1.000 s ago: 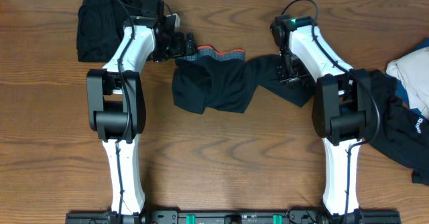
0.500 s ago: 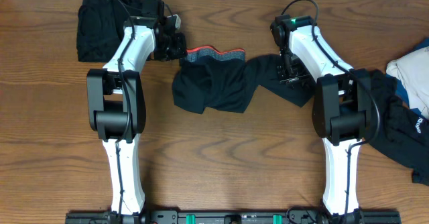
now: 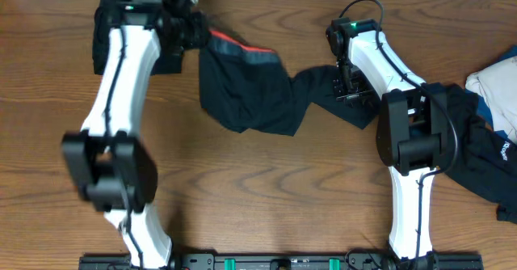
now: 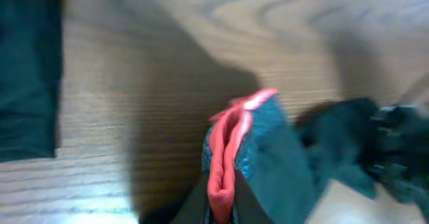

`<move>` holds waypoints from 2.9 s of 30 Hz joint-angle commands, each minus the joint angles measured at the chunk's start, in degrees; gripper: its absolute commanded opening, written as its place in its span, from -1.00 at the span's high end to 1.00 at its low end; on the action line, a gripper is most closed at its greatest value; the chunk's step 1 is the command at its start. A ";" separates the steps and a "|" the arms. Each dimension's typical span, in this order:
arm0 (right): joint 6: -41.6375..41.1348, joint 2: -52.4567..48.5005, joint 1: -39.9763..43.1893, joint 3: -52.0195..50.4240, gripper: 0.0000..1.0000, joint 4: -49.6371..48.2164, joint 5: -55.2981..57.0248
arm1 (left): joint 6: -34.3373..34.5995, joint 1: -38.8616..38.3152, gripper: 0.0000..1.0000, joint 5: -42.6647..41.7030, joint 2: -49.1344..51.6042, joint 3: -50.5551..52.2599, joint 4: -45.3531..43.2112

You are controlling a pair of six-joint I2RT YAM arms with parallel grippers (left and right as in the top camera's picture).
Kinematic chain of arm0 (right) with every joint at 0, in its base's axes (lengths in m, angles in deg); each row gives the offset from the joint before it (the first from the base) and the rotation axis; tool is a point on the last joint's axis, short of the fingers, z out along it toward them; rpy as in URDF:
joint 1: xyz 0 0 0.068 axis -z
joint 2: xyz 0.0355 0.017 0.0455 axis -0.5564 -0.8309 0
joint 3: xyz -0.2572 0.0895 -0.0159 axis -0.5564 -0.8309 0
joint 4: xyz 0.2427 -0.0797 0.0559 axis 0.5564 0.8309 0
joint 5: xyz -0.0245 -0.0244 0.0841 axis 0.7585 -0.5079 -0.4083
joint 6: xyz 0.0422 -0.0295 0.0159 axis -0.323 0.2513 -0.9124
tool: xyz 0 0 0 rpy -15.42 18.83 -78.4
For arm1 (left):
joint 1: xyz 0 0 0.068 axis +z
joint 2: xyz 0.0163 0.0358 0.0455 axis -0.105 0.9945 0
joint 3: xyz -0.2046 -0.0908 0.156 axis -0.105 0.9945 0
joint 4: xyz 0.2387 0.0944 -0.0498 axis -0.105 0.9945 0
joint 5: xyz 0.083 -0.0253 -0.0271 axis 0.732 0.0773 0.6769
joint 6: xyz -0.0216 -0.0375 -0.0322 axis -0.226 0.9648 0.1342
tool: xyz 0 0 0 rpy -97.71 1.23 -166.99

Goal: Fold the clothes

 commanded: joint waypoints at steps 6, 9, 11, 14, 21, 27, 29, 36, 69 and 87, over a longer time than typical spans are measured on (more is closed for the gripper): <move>-1.07 3.34 -0.37 0.72 0.32 -0.11 -3.82 | -2.78 0.04 0.88 -0.79 -12.46 -0.04 4.07; -0.79 7.32 -0.37 0.72 0.11 -1.75 -10.62 | -3.74 0.07 0.88 -0.55 -15.54 -0.04 5.60; 1.81 10.38 -0.37 0.72 -0.12 -3.89 -18.60 | -3.76 0.09 0.88 0.22 -16.90 -0.04 6.75; 10.01 13.90 -0.37 0.72 -0.48 -8.09 -37.03 | -3.78 0.07 0.89 2.10 -17.51 -0.04 8.79; 17.55 13.94 -1.07 0.70 -0.98 -17.09 -51.89 | -4.20 0.07 0.88 2.01 -17.55 -0.04 13.05; 27.06 10.14 -2.32 0.70 -0.98 -21.33 -62.34 | -6.32 0.07 0.88 -1.27 -18.95 -0.04 15.74; 27.04 8.94 -2.58 0.70 -0.98 -23.78 -64.35 | -6.29 0.04 0.88 -1.68 -19.78 -0.04 16.28; 26.99 3.89 -3.48 0.70 -0.98 -28.87 -71.87 | -6.32 0.04 0.88 -1.90 -24.00 -0.04 17.64; 15.91 1.66 -7.37 0.70 -0.98 -29.75 -63.65 | -7.13 0.13 0.87 -0.17 -25.68 -0.04 20.48; 7.28 24.30 -16.74 0.70 -0.98 -17.59 -22.47 | 8.94 1.79 0.88 25.44 -25.66 -0.04 6.84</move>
